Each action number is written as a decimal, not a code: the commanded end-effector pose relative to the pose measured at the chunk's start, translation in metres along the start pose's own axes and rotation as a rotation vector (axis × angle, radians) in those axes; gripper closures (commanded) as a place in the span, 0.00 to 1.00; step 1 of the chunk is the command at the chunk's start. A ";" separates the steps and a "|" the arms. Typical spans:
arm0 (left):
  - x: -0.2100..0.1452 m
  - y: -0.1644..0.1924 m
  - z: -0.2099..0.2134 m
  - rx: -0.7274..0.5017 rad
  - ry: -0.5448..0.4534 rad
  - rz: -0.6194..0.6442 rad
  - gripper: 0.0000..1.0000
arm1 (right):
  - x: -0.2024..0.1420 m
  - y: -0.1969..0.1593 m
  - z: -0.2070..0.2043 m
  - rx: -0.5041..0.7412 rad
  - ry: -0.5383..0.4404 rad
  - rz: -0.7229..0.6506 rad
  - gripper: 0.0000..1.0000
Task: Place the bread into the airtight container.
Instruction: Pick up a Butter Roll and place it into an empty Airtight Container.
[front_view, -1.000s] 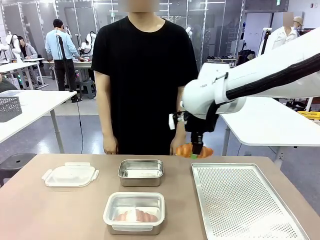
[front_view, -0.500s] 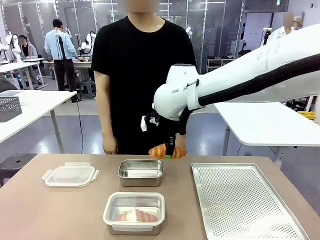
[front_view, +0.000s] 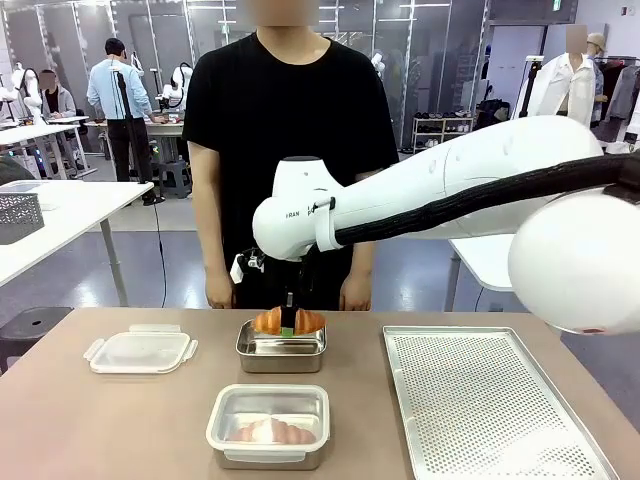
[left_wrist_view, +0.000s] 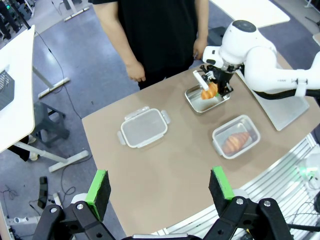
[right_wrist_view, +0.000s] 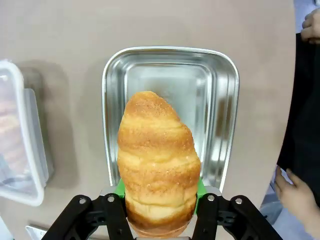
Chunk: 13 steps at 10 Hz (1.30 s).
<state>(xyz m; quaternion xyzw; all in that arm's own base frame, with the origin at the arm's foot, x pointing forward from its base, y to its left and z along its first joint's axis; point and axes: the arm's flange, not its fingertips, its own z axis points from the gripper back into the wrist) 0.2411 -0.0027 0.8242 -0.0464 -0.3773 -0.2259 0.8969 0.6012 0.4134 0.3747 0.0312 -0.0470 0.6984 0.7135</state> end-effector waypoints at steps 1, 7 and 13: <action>0.002 0.000 0.003 -0.003 0.009 -0.001 0.00 | 0.007 -0.011 0.003 0.020 0.026 -0.014 0.49; 0.002 0.000 0.003 -0.003 0.009 -0.001 0.00 | 0.015 -0.021 -0.027 0.071 0.020 -0.039 0.42; 0.002 0.000 0.003 -0.003 0.009 -0.001 0.00 | 0.012 -0.018 -0.026 0.068 0.010 -0.042 0.00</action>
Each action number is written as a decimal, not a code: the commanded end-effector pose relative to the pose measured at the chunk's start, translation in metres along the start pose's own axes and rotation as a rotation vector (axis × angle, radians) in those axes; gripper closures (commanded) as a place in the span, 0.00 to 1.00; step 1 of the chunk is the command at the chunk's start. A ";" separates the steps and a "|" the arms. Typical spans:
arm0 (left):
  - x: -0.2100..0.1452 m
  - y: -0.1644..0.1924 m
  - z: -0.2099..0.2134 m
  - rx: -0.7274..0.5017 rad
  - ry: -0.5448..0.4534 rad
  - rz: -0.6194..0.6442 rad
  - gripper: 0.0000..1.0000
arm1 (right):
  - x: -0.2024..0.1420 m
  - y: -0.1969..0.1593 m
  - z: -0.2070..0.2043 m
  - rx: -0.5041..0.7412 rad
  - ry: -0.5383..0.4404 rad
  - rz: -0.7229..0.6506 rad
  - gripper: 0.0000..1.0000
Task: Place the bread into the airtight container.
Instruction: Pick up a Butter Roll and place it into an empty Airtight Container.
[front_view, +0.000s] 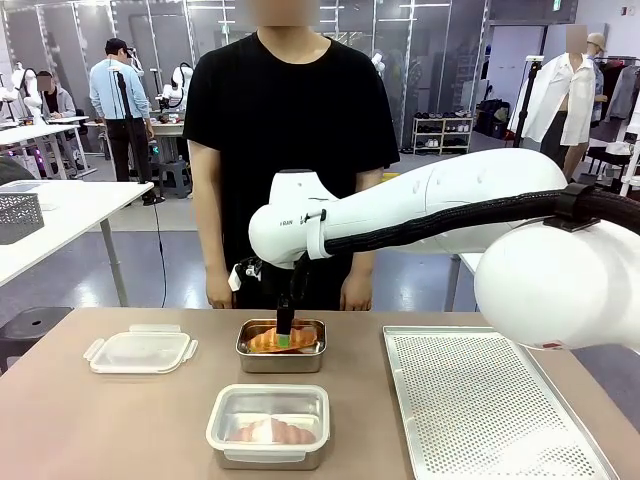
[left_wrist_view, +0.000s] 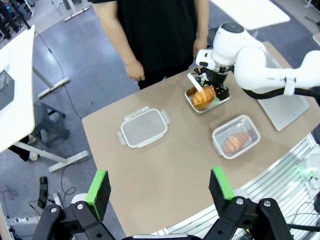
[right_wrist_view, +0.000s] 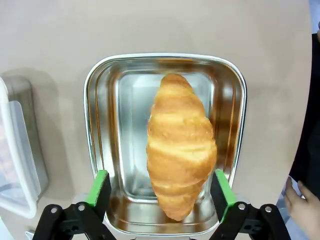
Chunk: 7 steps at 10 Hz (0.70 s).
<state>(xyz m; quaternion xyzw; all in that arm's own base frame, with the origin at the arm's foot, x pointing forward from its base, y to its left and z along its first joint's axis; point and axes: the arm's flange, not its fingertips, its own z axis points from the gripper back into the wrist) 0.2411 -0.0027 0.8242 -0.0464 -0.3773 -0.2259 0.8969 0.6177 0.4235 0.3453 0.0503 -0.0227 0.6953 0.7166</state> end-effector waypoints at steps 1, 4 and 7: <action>0.002 0.000 0.003 -0.003 0.009 -0.001 0.00 | 0.005 -0.001 0.007 0.006 -0.005 -0.028 0.00; 0.002 0.000 0.003 -0.003 0.009 -0.001 0.00 | 0.000 0.000 0.000 -0.001 0.000 0.000 0.00; 0.002 0.000 0.003 -0.003 0.009 -0.001 0.00 | 0.000 0.000 0.000 -0.001 0.000 0.000 0.00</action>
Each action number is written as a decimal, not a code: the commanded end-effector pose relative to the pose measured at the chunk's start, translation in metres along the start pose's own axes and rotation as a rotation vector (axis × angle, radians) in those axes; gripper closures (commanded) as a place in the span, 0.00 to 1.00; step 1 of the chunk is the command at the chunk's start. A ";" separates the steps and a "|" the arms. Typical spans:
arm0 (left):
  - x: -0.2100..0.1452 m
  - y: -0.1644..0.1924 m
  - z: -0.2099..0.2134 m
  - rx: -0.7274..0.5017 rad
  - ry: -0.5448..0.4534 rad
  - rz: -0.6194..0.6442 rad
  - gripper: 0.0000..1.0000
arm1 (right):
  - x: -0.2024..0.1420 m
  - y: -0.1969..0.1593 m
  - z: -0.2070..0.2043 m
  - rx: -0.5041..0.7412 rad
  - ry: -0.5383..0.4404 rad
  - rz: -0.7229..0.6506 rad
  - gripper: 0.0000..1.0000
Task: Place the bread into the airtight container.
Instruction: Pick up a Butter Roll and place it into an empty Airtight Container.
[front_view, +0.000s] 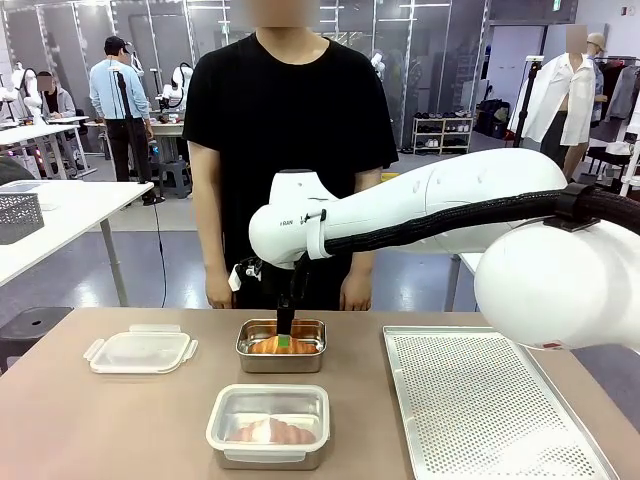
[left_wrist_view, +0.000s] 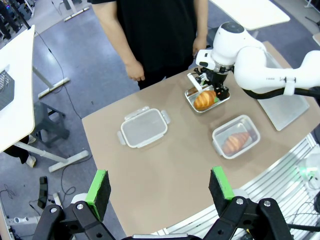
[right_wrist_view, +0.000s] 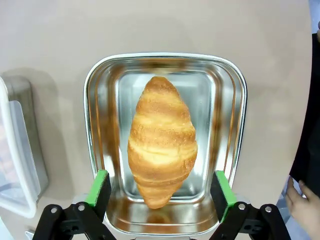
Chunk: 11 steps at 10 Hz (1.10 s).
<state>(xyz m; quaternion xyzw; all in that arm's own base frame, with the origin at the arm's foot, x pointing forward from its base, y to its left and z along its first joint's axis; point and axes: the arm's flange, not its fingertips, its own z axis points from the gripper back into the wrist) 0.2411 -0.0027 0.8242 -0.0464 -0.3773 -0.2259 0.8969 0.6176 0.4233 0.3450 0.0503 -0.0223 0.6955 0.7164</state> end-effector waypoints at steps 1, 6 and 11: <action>0.002 0.000 0.003 -0.003 0.009 -0.001 0.00 | 0.000 0.000 0.001 -0.001 -0.001 -0.001 0.00; 0.002 0.000 0.003 -0.003 0.009 -0.001 0.00 | 0.000 0.000 0.001 -0.001 -0.001 -0.001 0.00; 0.002 0.000 0.003 -0.003 0.009 -0.001 0.00 | -0.041 0.015 0.062 -0.015 -0.040 -0.088 0.00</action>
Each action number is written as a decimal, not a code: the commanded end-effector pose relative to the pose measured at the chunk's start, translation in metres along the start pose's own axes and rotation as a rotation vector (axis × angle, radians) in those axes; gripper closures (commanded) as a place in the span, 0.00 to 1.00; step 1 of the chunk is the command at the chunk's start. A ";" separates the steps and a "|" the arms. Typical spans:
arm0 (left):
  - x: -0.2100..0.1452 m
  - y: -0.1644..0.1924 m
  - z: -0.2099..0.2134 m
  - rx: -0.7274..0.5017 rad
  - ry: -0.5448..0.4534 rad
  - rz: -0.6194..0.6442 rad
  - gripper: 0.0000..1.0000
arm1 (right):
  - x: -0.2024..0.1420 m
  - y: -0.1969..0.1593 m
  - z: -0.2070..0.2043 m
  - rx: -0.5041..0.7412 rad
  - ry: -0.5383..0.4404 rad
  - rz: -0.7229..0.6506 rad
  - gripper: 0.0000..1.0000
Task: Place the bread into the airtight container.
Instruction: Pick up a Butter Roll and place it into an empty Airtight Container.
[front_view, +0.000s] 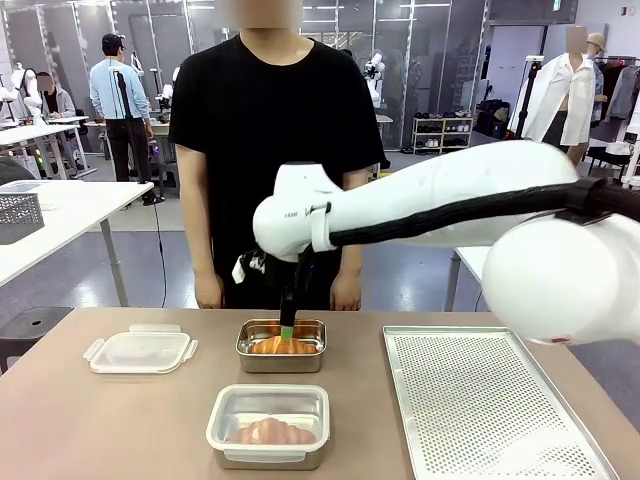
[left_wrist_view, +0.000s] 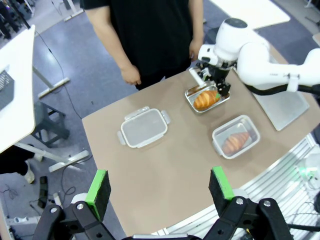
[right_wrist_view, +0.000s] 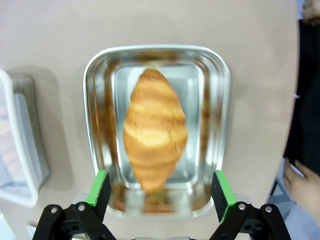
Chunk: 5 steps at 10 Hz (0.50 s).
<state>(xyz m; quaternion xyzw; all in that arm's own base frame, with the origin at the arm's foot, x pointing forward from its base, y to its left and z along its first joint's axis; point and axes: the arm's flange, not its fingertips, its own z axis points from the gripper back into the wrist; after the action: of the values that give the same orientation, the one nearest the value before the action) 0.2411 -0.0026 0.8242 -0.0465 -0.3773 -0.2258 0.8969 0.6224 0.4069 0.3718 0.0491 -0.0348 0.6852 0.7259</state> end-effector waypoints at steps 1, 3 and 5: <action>0.002 0.000 0.003 -0.003 0.009 -0.001 0.00 | -0.052 0.027 0.063 0.034 -0.075 -0.110 0.00; 0.002 0.000 0.003 -0.003 0.009 -0.001 0.00 | -0.118 0.045 0.110 0.039 -0.142 -0.224 0.00; 0.002 0.000 0.003 -0.003 0.009 -0.001 0.00 | -0.185 0.066 0.155 0.011 -0.222 -0.336 0.00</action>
<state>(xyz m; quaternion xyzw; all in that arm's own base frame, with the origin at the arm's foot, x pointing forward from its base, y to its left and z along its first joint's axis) 0.2410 -0.0024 0.8243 -0.0465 -0.3774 -0.2257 0.8969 0.5830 0.2405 0.5118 0.1202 -0.0822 0.5599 0.8157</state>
